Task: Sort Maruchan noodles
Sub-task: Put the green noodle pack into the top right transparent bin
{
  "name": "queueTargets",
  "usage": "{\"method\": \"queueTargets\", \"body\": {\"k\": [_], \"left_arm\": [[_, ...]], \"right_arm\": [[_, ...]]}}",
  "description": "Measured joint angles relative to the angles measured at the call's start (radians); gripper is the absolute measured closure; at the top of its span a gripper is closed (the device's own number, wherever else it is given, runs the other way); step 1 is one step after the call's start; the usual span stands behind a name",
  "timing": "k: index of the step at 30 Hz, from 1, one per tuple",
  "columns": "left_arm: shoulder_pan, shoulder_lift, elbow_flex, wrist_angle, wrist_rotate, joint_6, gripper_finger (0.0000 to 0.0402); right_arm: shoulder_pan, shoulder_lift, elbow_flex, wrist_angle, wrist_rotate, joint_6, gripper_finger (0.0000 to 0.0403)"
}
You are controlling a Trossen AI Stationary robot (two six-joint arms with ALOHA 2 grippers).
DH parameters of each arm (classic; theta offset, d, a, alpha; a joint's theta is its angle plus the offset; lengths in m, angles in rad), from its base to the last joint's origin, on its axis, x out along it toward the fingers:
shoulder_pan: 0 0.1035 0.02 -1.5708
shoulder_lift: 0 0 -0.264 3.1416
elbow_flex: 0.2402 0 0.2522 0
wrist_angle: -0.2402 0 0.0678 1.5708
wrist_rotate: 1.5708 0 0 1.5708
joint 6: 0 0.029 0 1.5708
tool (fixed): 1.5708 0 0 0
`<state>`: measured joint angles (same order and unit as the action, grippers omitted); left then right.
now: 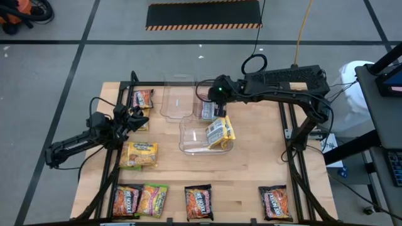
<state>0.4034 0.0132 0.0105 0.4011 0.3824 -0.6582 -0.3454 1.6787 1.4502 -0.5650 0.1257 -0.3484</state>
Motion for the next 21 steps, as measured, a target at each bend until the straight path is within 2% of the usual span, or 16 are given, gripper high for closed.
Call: {"method": "queueTargets", "body": {"k": [8,21], "left_arm": [[0.0,0.0,0.0,0.0,0.0,0.0,0.0376],[0.0,0.0,0.0,0.0,0.0,0.0,0.0376]], "right_arm": [[0.038,0.0,0.0,-0.002,-0.103,0.052,0.0403],[0.047,0.001,-0.128,0.042,-0.145,0.106,0.0403]]}}
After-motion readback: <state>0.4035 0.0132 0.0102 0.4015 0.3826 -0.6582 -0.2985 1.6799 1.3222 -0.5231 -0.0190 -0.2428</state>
